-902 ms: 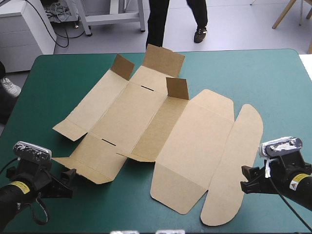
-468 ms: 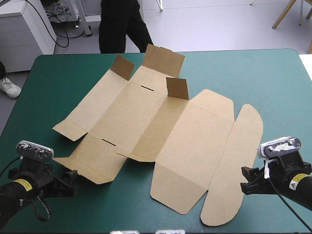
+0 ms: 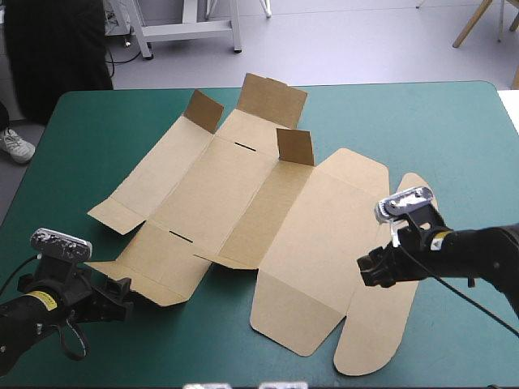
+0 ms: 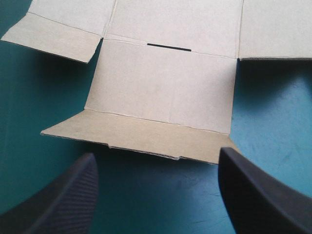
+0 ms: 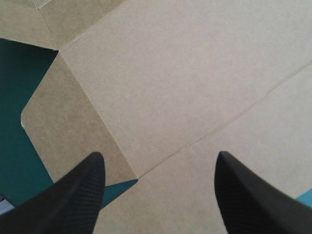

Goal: Fold the box

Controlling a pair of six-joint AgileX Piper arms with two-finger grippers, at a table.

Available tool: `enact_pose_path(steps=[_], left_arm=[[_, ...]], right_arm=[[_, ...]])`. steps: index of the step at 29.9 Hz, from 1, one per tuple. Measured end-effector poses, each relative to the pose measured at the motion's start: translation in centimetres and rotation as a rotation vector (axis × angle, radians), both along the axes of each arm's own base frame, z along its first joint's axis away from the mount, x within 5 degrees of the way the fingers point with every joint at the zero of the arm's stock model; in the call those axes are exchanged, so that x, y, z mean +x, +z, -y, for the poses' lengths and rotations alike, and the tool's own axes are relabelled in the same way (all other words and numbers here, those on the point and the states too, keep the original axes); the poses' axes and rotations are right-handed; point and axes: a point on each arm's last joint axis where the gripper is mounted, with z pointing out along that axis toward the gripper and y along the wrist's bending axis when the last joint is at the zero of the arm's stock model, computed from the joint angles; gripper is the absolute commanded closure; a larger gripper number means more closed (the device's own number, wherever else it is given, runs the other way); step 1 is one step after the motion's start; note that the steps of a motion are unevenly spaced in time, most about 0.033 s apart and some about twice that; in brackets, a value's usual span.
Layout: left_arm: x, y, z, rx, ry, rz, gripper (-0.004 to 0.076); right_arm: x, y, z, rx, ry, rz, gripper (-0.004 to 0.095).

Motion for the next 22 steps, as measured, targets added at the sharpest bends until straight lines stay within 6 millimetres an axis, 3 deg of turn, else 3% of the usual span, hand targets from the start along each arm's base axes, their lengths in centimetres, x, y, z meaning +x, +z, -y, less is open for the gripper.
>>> enact_pose_path(steps=[3, 16, 22], left_arm=[[0.0, 0.0, 0.0, 0.0, 0.0, 0.0, 0.0234], [0.0, 0.0, 0.0, 0.0, 0.0, 0.0, 0.0234], [0.0, 0.0, 0.0, 0.0, 0.0, 0.0, 0.0234]], right_arm=[[2.3, 0.9, -0.8, -0.017, 0.018, -0.005, 0.0319], [12.3, 10.2, -3.5, -0.028, 0.033, 0.152, 0.0318], [16.9, 10.8, -4.8, -0.019, 0.03, 0.195, 0.0318]])
